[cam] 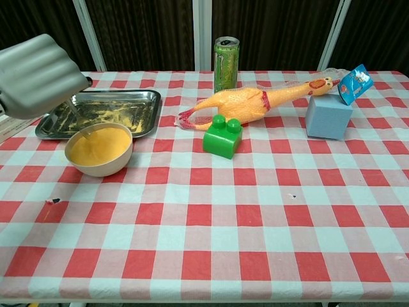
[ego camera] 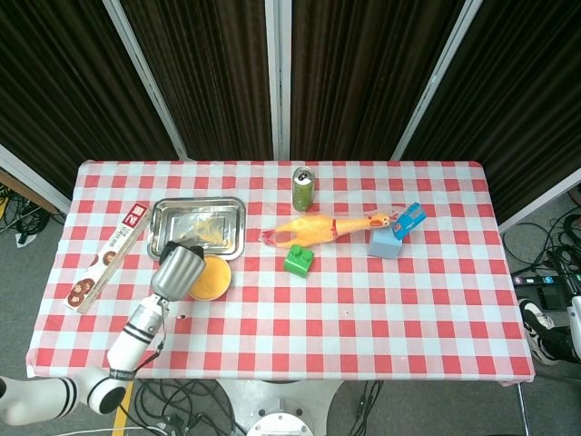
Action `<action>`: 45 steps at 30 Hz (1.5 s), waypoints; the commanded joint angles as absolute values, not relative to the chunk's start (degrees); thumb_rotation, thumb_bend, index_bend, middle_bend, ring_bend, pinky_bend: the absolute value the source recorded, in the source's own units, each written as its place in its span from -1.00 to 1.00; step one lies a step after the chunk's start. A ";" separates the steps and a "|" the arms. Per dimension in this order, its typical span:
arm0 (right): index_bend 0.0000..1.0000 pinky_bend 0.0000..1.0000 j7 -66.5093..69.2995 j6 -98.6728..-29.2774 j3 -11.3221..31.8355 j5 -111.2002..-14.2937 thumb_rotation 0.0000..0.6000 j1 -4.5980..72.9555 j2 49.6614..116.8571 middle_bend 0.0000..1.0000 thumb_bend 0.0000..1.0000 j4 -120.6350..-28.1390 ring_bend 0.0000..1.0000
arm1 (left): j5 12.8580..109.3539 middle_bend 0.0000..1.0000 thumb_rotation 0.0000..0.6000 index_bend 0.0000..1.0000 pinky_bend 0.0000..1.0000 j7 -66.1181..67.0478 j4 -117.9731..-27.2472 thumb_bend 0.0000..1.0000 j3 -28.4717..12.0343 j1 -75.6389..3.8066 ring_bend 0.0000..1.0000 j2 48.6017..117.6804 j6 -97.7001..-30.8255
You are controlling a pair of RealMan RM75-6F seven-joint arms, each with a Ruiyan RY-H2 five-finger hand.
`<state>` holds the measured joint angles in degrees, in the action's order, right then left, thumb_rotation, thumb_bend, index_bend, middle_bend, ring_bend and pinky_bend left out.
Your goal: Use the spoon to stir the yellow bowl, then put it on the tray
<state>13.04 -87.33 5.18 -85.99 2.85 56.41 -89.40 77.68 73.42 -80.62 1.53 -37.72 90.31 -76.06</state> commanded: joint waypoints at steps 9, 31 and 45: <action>-1.00 -0.86 12.94 -87.45 5.17 -86.03 1.00 2.74 56.32 -0.60 -0.68 -89.57 -1.00 | 78.50 0.83 1.00 0.35 0.95 81.16 -81.52 -0.14 1.96 -36.48 0.81 92.28 -75.14; -1.00 -0.86 12.84 -87.28 5.27 -85.97 1.00 2.83 56.16 -0.59 -0.68 -89.76 -1.00 | 67.34 0.83 1.00 0.35 0.95 53.46 -80.07 -0.14 -12.27 -36.36 0.81 90.47 -70.21; -1.00 -0.86 13.28 -86.43 5.17 -85.72 1.00 3.10 56.43 -0.59 -0.68 -89.21 -1.00 | 47.47 0.80 1.00 0.23 0.95 35.89 -66.53 -0.16 -20.87 -43.17 0.81 93.40 -51.24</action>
<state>13.28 -86.43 5.17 -85.72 3.09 56.43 -89.20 49.52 37.06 -68.75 -20.19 -41.69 92.28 -53.23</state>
